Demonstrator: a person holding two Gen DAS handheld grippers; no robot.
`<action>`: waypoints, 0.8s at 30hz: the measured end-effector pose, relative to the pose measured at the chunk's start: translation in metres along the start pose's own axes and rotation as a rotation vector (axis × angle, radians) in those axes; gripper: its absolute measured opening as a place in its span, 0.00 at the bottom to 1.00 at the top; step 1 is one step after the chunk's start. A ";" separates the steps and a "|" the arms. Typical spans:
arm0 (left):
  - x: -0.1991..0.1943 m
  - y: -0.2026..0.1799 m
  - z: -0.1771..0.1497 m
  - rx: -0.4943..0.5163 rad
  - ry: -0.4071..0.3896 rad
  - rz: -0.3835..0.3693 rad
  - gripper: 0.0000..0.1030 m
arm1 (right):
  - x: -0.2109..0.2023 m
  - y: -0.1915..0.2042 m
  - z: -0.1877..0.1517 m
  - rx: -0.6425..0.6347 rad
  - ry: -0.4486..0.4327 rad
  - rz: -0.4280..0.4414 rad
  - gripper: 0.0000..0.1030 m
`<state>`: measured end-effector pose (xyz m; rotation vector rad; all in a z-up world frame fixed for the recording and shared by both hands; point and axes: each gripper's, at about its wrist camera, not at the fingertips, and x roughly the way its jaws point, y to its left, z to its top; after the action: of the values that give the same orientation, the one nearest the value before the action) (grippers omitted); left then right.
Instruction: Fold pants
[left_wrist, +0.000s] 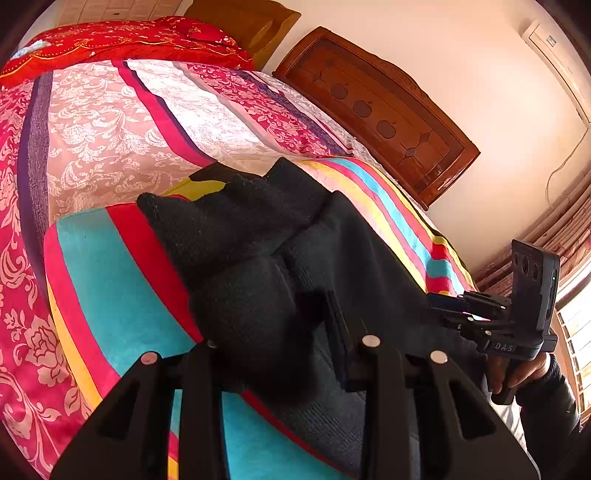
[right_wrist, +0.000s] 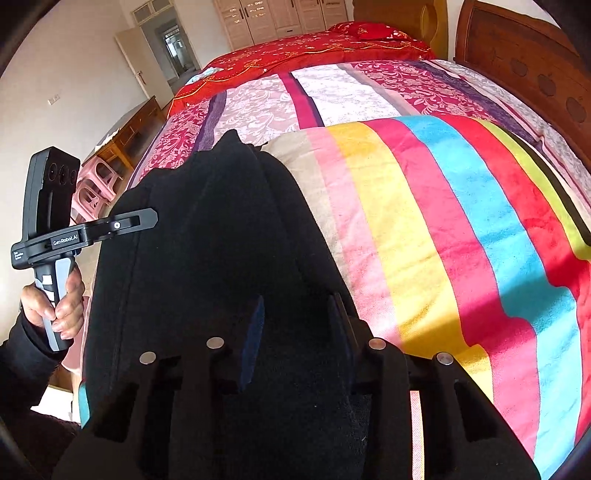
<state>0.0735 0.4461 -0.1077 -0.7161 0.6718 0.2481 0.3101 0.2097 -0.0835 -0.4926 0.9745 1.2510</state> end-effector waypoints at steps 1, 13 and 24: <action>0.001 0.000 0.000 -0.003 0.000 -0.002 0.32 | -0.002 0.001 0.000 -0.003 -0.002 0.000 0.34; -0.039 -0.040 0.018 0.116 -0.182 -0.032 0.12 | -0.046 0.038 -0.009 -0.140 -0.141 -0.134 0.09; 0.025 -0.004 0.002 0.036 -0.070 0.057 0.19 | 0.001 0.011 -0.015 -0.084 -0.036 -0.224 0.10</action>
<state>0.0952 0.4439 -0.1208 -0.6513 0.6292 0.3116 0.2952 0.2021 -0.0902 -0.6258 0.8146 1.0978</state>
